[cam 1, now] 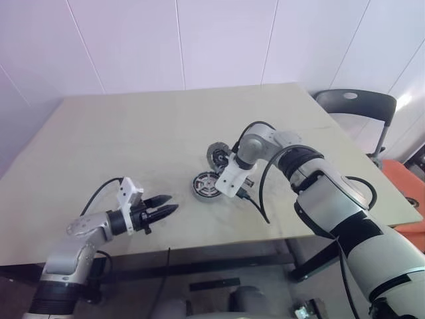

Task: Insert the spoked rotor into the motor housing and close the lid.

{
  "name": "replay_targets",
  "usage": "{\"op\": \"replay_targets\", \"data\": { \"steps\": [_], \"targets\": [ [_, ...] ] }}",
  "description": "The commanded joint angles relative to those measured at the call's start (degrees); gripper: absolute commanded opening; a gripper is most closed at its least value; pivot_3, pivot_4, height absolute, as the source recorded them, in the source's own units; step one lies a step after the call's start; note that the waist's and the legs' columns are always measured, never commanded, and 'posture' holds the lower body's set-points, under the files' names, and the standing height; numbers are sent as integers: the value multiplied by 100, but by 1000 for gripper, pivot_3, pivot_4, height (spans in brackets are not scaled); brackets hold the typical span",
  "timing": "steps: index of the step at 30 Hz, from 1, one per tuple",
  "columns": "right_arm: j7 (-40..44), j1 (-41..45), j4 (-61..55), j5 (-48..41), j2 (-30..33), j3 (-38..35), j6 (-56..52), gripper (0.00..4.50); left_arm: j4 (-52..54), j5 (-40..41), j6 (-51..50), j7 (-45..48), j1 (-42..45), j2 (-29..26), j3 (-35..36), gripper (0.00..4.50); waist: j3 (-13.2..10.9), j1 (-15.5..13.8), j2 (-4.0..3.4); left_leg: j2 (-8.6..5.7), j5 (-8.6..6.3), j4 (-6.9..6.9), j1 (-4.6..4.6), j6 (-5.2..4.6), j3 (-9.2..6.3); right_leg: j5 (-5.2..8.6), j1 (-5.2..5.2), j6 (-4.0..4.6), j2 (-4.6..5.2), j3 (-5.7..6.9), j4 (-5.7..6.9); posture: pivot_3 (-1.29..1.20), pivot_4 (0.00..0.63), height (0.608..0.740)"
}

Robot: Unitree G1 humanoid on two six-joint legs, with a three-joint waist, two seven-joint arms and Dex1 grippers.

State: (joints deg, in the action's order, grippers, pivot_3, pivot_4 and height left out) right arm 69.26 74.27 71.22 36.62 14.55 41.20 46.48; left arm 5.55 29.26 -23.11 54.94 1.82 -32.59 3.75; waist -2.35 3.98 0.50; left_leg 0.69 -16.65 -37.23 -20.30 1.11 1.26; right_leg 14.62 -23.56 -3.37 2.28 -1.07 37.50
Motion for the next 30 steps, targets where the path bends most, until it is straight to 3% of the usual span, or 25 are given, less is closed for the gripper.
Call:
{"op": "replay_targets", "data": {
  "steps": [1, 9, 14, 17, 22, 30],
  "targets": [
    [-97, 49, -81, -110, -76, -142, -43, 1577, 204, 47, 92, -7, 30, -40, 142, 2071, 0, 0, 0, 0, 0, 0, 0, 0, 0, 0, 0, 0, 0, 0, 0, 0, 0, 740],
    [-448, -28, -73, -72, -191, -152, 2, 1577, 290, 61, 59, -36, 31, -46, 139, 2071, 1, 14, 1, 4, 0, 0, 7, 0, 0, 0, 3, 0, -4, -1, 3, 0, 0, 740],
    [-486, -63, -75, -144, -296, -245, -84, 419, 327, 63, 42, -49, 17, -62, 155, 2071, 3, 33, 5, 16, 0, 0, 26, 0, 5, 0, 15, 1, -21, -13, 4, 0, 0, 740],
    [-557, -19, -72, -105, -319, -251, -139, 419, 321, 61, 47, -51, 18, -62, 157, 2071, 3, 40, 5, 28, 0, 1, 43, 0, 4, -5, 23, 12, -48, -26, 5, 0, 0, 740],
    [-152, 20, -121, -214, -280, -300, -245, 419, 289, 55, 58, -46, 44, -59, 155, 2071, 1, 20, 2, 33, 0, 5, 61, 0, 0, -7, 32, 19, -70, -34, 8, 0, 0, 740],
    [1372, -17, -408, -504, -26, -441, -1339, 419, 94, 4, 105, 2, 194, -4, 64, 2071, 0, -40, 1, 23, 0, 3, 34, 0, -5, -7, 24, 16, -59, -28, -13, 0, 0, 740]
  ]
}}
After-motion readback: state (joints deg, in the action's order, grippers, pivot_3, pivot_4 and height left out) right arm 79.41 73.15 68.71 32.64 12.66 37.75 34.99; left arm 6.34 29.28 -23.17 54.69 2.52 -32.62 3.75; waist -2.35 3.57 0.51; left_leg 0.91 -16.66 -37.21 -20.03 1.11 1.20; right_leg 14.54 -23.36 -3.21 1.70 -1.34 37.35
